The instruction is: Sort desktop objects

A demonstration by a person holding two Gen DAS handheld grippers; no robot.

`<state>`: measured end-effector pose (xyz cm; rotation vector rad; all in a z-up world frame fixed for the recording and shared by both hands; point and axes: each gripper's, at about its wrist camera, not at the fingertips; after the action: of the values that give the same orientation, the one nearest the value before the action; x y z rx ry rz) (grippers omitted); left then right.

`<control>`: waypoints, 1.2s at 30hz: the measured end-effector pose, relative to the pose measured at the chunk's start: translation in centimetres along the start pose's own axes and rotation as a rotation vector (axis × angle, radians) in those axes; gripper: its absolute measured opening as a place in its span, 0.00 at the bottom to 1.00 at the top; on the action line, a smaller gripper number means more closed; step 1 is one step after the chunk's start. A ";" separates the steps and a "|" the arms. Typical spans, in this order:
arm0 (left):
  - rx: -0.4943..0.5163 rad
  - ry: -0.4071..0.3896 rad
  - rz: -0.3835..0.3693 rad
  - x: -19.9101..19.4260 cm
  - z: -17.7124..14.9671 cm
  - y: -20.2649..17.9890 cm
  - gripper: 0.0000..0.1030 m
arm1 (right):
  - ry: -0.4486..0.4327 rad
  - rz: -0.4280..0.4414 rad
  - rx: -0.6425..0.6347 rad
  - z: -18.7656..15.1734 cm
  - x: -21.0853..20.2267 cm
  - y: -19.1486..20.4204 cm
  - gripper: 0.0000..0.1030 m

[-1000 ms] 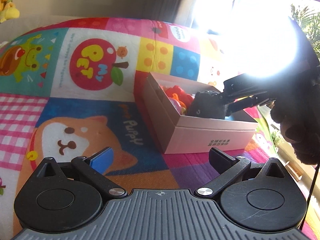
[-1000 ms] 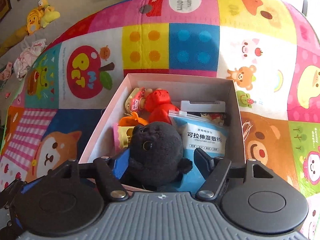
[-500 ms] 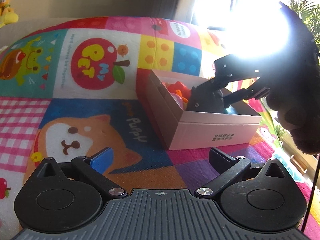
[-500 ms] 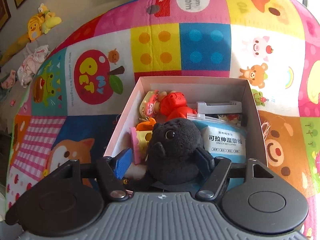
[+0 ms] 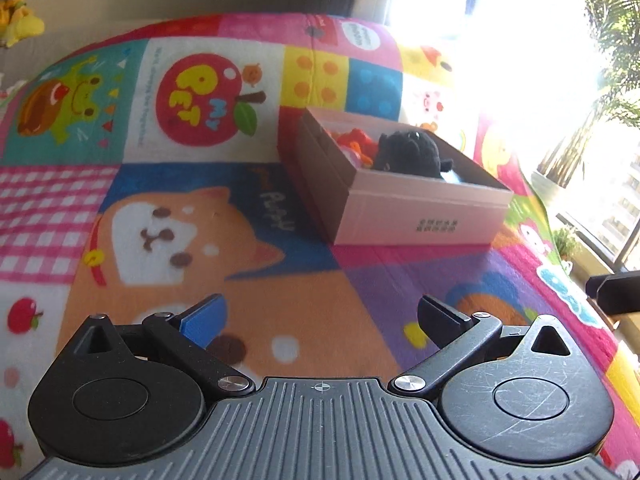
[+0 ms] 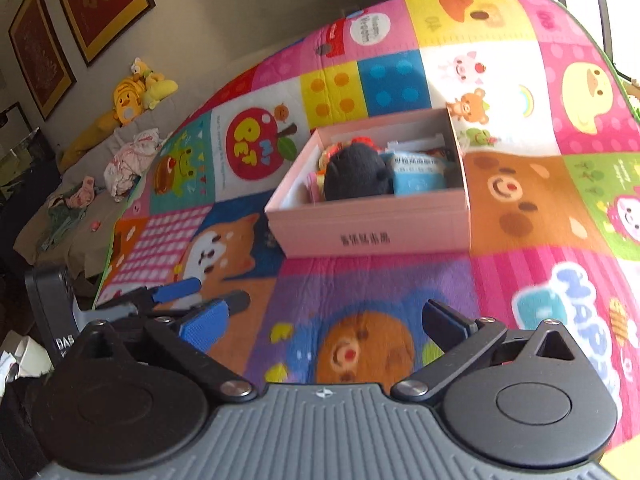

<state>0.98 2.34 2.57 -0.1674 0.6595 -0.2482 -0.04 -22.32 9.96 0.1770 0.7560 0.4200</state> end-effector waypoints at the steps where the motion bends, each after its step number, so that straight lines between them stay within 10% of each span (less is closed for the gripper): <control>1: -0.007 0.012 0.017 -0.6 -0.6 -0.1 1.00 | 0.026 -0.002 0.002 -1.5 -0.1 -0.2 1.00; 16: 0.082 0.039 0.250 1.5 -1.4 -2.8 1.00 | 0.035 -0.239 -0.160 -4.0 6.9 1.5 1.00; 36: 0.062 0.032 0.250 2.4 -1.1 -2.9 1.00 | -0.032 -0.303 -0.207 -3.9 8.3 1.2 1.00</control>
<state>1.67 -1.17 1.00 -0.0206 0.6967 -0.0309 2.22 -17.63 2.31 -0.1244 0.6893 0.2039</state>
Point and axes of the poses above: each gripper's, at about its wrist camera, not at the fingertips, and x roughly the way its jaws point, y to its left, z to its top, and after that the axes turned 3 degrees about -x, right-handed
